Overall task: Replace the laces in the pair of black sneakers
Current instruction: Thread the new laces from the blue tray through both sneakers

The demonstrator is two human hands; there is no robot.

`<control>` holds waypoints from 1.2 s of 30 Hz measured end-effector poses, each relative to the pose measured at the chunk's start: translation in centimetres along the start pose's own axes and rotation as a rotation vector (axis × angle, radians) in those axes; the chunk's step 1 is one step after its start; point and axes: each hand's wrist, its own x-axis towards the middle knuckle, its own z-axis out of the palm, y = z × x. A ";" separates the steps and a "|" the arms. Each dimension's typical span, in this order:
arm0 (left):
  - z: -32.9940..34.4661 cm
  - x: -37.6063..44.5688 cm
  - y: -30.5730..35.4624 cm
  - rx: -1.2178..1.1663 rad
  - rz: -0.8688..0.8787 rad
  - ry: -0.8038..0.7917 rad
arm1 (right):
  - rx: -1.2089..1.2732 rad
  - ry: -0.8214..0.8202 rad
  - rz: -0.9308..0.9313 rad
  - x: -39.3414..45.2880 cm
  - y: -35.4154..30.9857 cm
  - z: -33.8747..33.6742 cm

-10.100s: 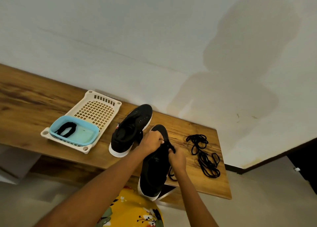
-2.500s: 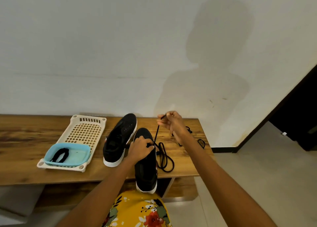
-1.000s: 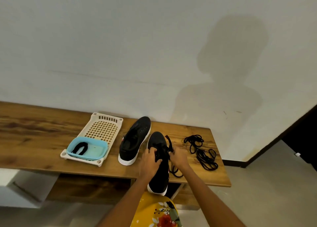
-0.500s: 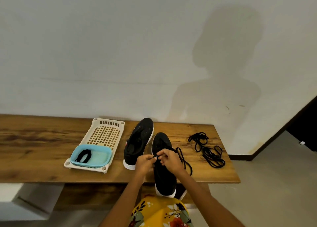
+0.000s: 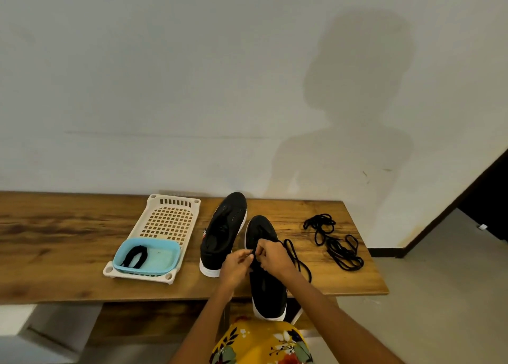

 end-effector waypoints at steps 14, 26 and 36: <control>-0.4 0.6 0.7 -0.024 0.009 -0.063 | -0.436 -0.215 -0.289 1.6 -1.8 -2.4; 0.3 -0.6 3.8 0.156 0.311 0.302 | -0.030 -0.003 -0.169 0.0 -1.3 -3.1; 1.3 -1.1 3.1 0.129 0.163 0.113 | 0.705 0.331 -0.291 -2.0 -11.7 -15.9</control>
